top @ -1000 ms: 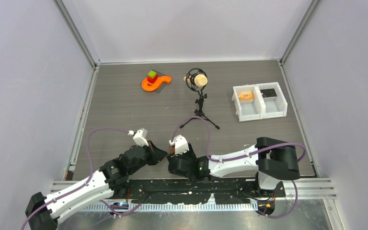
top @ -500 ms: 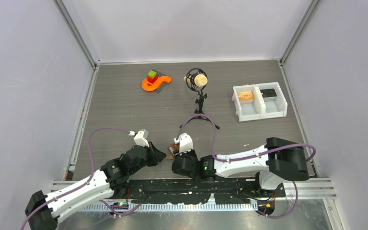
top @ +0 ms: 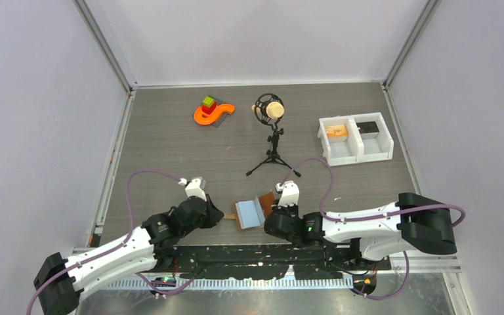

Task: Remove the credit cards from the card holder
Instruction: Open the card holder at the center of the board.

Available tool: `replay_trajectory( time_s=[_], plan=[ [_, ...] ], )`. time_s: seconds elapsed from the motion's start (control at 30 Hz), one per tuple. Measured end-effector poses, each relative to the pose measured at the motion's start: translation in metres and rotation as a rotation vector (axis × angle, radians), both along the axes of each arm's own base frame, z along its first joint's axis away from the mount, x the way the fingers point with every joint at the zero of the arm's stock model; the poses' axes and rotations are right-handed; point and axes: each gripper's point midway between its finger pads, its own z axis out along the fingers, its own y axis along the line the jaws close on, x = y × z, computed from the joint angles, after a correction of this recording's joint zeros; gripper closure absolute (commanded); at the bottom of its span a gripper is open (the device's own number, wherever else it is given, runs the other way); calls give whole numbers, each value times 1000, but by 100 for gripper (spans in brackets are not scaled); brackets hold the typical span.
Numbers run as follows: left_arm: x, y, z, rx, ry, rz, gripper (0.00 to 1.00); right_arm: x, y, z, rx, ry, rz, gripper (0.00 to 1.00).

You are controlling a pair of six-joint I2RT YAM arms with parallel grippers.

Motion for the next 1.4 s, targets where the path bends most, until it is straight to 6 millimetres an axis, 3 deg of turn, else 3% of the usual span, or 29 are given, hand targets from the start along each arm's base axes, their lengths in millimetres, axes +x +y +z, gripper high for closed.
replay_trajectory(
  time_s=[0.13,0.3,0.53,0.67,0.83,0.9,1.1,1.4],
  plan=[
    [1,-1,1,16,8,-5,100,0,-8,-9,36,40,-36,68],
    [4,0,1,44,-3,-16,100,2,-26,-12,5,53,-72,62],
    [4,-8,9,6,-21,-46,100,0,-37,18,33,44,-66,60],
    [5,-14,15,-28,-35,-60,100,-1,-23,53,129,26,-8,61],
    [4,-23,22,-96,-58,-81,100,-6,9,76,178,7,112,36],
    [3,-28,27,-136,-68,-94,100,-7,27,75,147,8,148,30],
    [3,-40,44,-231,-96,-116,100,-9,65,59,64,9,221,24],
    [1,-44,46,-268,-95,-124,100,-6,89,41,17,21,244,23]
  ],
)
